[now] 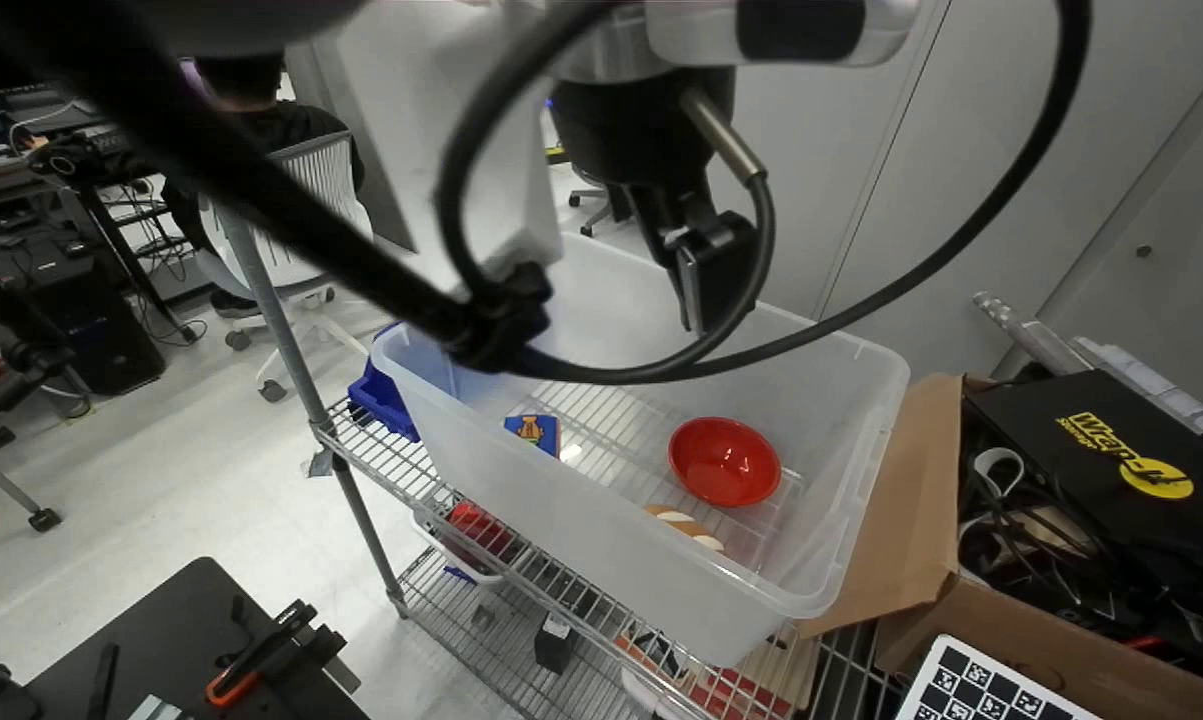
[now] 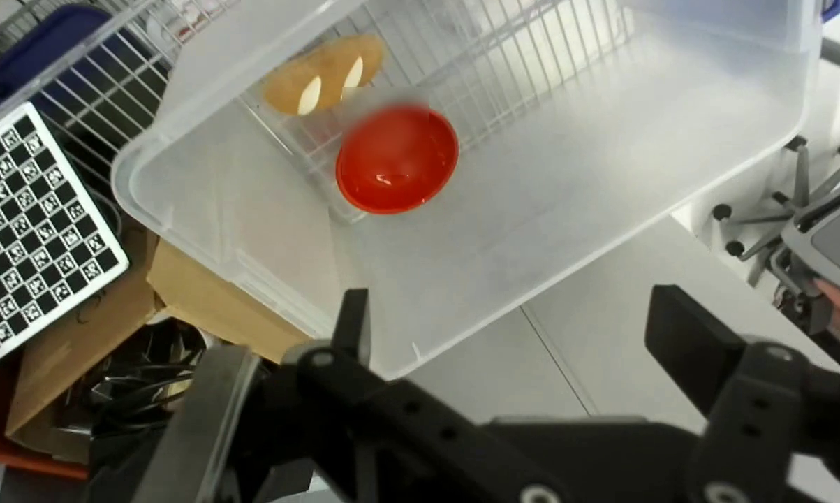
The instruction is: Put the plush toy in the red bowl
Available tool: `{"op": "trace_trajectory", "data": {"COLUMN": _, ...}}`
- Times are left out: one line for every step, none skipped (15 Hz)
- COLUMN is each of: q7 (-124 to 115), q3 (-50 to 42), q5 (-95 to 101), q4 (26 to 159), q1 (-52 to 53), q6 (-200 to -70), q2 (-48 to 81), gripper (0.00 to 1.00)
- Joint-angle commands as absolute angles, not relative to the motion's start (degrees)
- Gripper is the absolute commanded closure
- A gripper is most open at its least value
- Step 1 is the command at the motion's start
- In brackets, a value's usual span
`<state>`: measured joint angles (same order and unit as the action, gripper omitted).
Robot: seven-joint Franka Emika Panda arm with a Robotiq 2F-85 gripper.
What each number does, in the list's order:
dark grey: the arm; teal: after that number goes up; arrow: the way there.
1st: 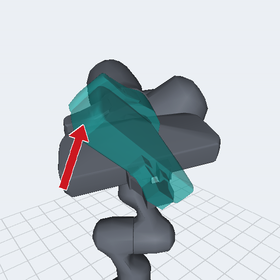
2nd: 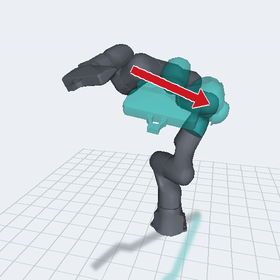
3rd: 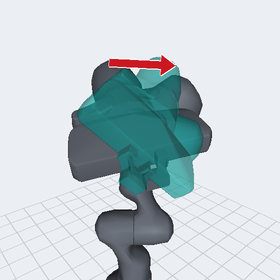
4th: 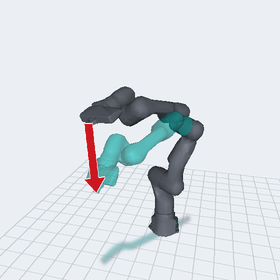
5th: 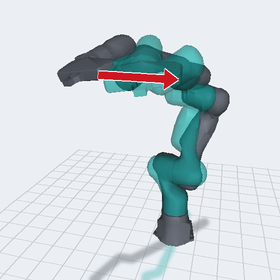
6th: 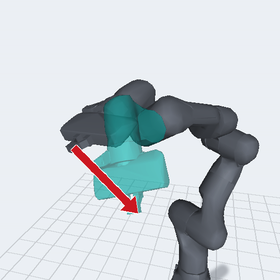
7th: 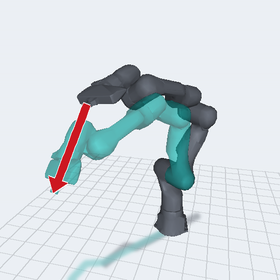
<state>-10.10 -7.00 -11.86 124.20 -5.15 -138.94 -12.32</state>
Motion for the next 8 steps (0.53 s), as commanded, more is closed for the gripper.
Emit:
{"op": "trace_trajectory", "data": {"q7": -14.45, "q3": -5.81, "q5": -10.25, "q4": 114.48, "q1": -5.57, "q6": -139.61, "q2": 0.71, "gripper": 0.0}}
{"op": "trace_trajectory", "data": {"q7": -15.33, "q3": -5.85, "q5": -10.29, "q4": 112.51, "q1": -5.42, "q6": -137.89, "q2": 3.82, "gripper": 0.0}}
{"op": "trace_trajectory", "data": {"q7": -16.13, "q3": -5.86, "q5": -10.24, "q4": 110.58, "q1": -5.28, "q6": -137.03, "q2": 6.63, "gripper": 0.0}}
{"op": "trace_trajectory", "data": {"q7": -16.75, "q3": -5.79, "q5": -10.17, "q4": 108.47, "q1": -5.05, "q6": -135.97, "q2": 9.58, "gripper": 0.0}}
{"op": "trace_trajectory", "data": {"q7": -17.28, "q3": -5.81, "q5": -10.14, "q4": 106.45, "q1": -4.92, "q6": -135.13, "q2": 12.14, "gripper": 0.0}}
{"op": "trace_trajectory", "data": {"q7": -18.08, "q3": -5.94, "q5": -9.58, "q4": 103.87, "q1": -4.79, "q6": -133.13, "q2": 15.27, "gripper": 0.0}}
{"op": "trace_trajectory", "data": {"q7": -18.23, "q3": -5.95, "q5": -9.68, "q4": 101.89, "q1": -4.72, "q6": -131.92, "q2": 17.53, "gripper": 0.0}}
{"op": "trace_trajectory", "data": {"q7": -19.62, "q3": -6.32, "q5": -8.67, "q4": 99.56, "q1": -4.5, "q6": -129.61, "q2": 20.13, "gripper": 0.0}}
